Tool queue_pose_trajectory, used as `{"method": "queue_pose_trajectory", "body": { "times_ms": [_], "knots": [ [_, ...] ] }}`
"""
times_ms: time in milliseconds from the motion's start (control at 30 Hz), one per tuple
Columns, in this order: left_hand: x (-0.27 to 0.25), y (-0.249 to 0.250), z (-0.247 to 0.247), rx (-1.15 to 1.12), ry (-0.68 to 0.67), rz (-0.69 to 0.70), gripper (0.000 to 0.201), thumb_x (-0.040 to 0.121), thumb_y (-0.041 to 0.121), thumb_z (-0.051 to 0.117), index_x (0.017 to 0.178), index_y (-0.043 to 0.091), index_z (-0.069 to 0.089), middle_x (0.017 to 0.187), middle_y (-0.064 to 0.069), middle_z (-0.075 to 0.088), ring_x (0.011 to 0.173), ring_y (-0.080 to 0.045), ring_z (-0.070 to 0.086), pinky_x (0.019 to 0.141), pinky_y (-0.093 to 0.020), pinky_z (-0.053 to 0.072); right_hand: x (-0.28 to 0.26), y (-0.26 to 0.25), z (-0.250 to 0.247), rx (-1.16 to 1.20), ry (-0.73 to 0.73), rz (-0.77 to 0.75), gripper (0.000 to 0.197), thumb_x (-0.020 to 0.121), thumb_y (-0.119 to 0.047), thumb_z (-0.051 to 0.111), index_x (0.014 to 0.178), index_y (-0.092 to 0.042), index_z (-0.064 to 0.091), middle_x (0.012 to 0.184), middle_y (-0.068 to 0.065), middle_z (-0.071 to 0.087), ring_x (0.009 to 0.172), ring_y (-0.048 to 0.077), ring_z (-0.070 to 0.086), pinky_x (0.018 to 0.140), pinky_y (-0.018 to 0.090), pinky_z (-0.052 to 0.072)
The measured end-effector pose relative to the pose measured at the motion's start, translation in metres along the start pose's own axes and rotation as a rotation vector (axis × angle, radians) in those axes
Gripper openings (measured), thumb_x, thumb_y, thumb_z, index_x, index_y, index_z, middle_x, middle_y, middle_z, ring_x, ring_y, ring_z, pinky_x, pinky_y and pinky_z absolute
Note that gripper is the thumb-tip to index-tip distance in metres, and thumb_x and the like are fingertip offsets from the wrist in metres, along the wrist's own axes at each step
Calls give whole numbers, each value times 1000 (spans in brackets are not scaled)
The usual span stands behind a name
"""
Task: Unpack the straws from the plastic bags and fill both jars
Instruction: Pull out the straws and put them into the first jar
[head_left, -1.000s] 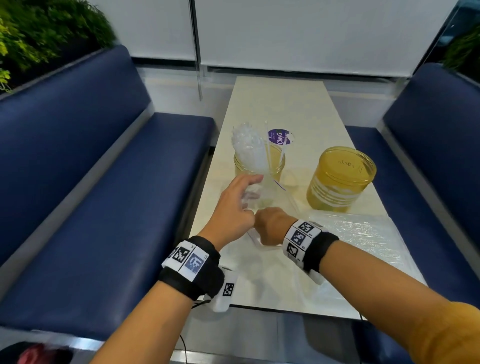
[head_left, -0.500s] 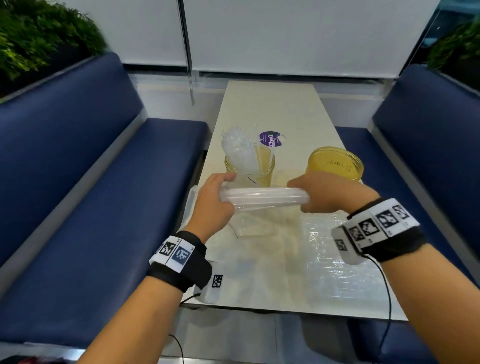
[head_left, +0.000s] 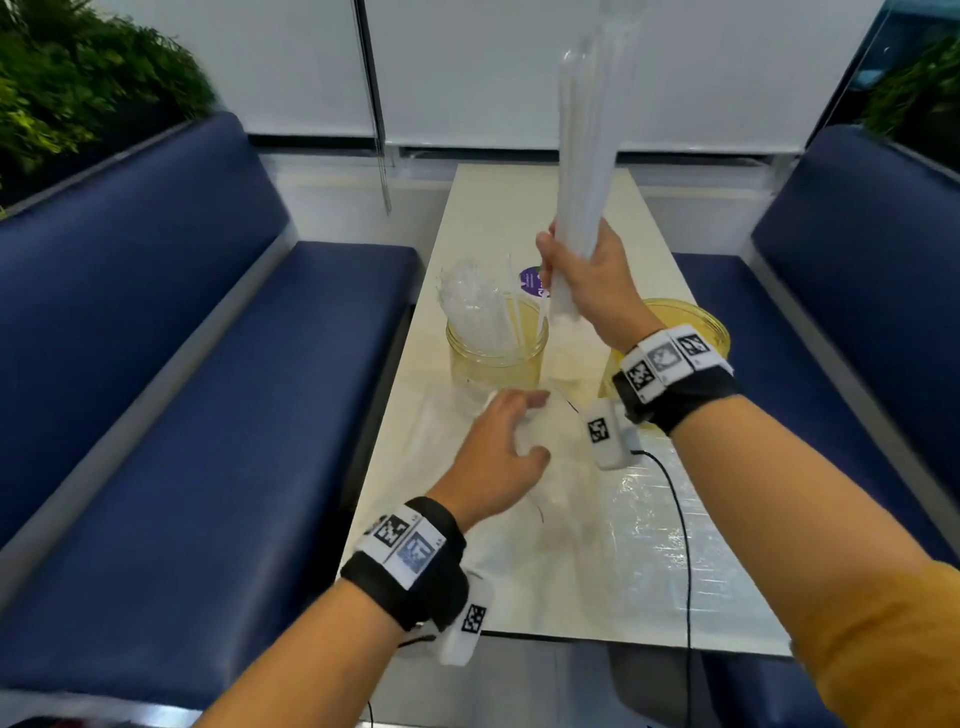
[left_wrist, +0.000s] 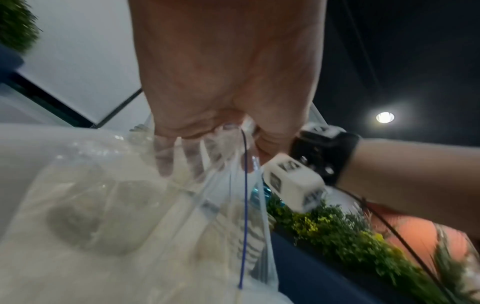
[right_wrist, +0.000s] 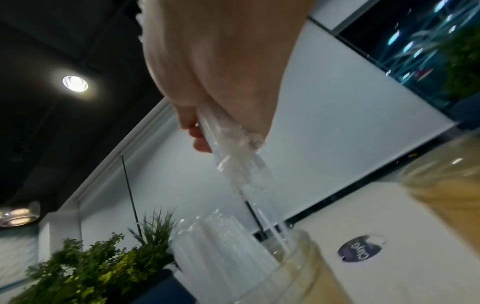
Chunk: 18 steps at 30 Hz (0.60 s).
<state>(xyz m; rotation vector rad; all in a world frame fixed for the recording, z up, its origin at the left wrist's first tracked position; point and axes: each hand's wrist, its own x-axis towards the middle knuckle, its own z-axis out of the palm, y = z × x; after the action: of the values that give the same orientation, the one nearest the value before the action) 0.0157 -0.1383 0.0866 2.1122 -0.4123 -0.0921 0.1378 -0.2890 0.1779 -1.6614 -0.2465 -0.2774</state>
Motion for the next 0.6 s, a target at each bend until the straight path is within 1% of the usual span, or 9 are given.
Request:
{"method": "queue_pose_trajectory", "body": {
  "times_ms": [100,167,267,333,400,467,500,567,600],
  "knots": [
    [0,-4,13,23,-106,17,56,98,23,59,151,18,43,157,1,36,143,-13,35,115,-21,24,26,4,23,56,61,-26,20,94,-26,67,99,-12,54,77,8,57,67,17,57,66,34,53],
    [1,-7,14,-28,-139,24,46,102,27,55,147,24,50,162,10,26,146,-4,25,116,-20,20,36,9,35,14,37,-56,20,96,-27,64,102,-11,53,82,9,57,69,13,56,67,24,51],
    [-1,-13,10,-124,-69,71,25,98,16,61,118,23,76,157,17,34,142,6,29,114,-16,26,45,21,46,-32,-30,-66,21,99,-25,60,109,-9,51,88,11,57,72,14,56,66,17,50],
    [-4,-16,8,-201,-25,95,21,89,7,66,96,21,80,152,14,47,141,2,38,118,-30,32,50,31,49,-70,-54,-58,28,99,-27,59,117,-6,50,92,14,59,75,15,58,68,20,51],
    [-7,-11,5,-279,41,106,19,82,7,61,85,16,78,141,12,58,136,-3,48,116,-37,37,54,38,50,-108,-70,-45,34,99,-28,58,123,-6,49,97,16,61,77,14,60,67,19,52],
    [-7,0,-6,-311,209,161,19,78,12,53,74,11,72,121,6,70,120,-10,61,105,-38,47,56,44,49,-121,-79,-37,29,100,-26,58,121,-9,49,97,15,62,75,13,60,64,16,51],
    [-4,9,-17,-307,312,206,20,78,13,51,70,11,69,106,2,74,107,-13,67,94,-38,52,56,45,49,-119,-82,-40,25,100,-25,58,118,-11,49,96,14,62,74,12,60,63,15,50],
    [14,31,-45,-248,503,294,20,79,11,49,70,11,66,82,-1,71,81,-11,67,71,-34,53,55,46,50,-114,-90,-45,19,100,-23,59,113,-13,49,93,13,62,70,10,59,62,14,49],
    [30,41,-61,-195,594,329,18,82,11,51,74,10,67,78,-1,69,76,-10,64,67,-33,51,55,47,51,-111,-100,-50,20,99,-23,60,113,-13,50,91,10,62,70,9,60,63,15,50]
  ]
}}
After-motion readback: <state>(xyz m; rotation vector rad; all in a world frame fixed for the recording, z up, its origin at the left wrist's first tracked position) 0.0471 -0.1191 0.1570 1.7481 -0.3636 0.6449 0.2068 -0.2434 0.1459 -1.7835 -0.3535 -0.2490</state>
